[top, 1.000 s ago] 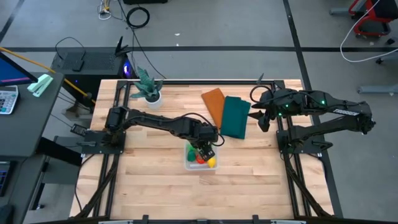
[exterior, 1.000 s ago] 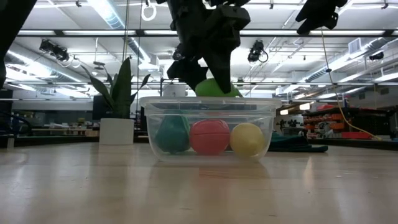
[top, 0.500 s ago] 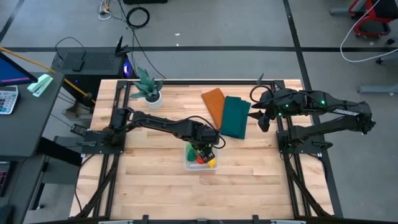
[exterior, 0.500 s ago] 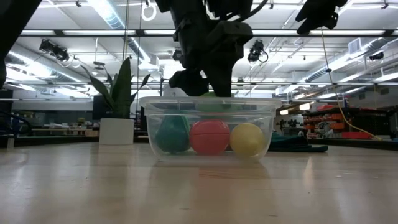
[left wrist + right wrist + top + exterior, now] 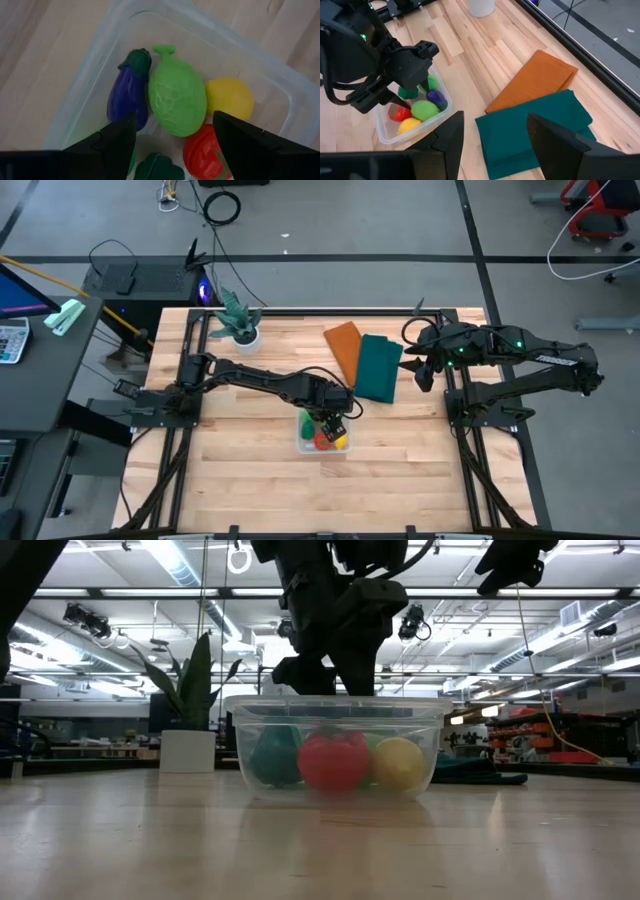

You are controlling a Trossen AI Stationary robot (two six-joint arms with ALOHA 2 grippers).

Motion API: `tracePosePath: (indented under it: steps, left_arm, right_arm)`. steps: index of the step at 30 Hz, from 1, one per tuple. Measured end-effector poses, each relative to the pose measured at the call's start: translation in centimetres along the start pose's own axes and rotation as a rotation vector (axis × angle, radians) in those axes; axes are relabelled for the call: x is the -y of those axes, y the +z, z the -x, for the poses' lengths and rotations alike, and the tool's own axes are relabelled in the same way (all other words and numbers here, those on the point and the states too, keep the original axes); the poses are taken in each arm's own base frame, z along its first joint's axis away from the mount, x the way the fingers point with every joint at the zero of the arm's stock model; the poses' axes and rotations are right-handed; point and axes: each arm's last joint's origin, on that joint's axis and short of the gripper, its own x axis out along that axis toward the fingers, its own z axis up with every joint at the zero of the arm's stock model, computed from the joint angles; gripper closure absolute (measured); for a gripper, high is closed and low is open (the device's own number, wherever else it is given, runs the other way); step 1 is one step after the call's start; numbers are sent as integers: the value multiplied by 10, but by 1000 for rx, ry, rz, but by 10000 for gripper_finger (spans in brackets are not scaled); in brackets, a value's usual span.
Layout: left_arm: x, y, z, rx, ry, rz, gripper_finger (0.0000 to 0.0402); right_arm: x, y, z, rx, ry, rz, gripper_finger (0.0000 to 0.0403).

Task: Pick and placing Produce into tupperware
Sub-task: Return to Home Position

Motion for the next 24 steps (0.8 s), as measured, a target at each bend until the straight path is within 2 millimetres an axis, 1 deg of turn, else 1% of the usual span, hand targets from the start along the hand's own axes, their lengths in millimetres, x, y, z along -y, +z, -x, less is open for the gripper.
tracePosePath:
  steps: [9,16,18,22,24]
  left_arm:
    - [-2,2,1,22,26,5,143]
    - [7,-2,13,142,127,-38,170]
    - [13,-5,19,183,157,-102,184]
    - [36,-7,31,308,97,-305,221]
    - [42,-8,33,344,99,-353,241]
  right_arm:
    - [0,0,0,0,0,0,225]
    - [0,0,0,0,0,0,225]
    - [0,0,0,-1,0,1,225]
    - [0,0,0,-2,-1,1,225]
    - [0,0,0,-4,-1,1,225]
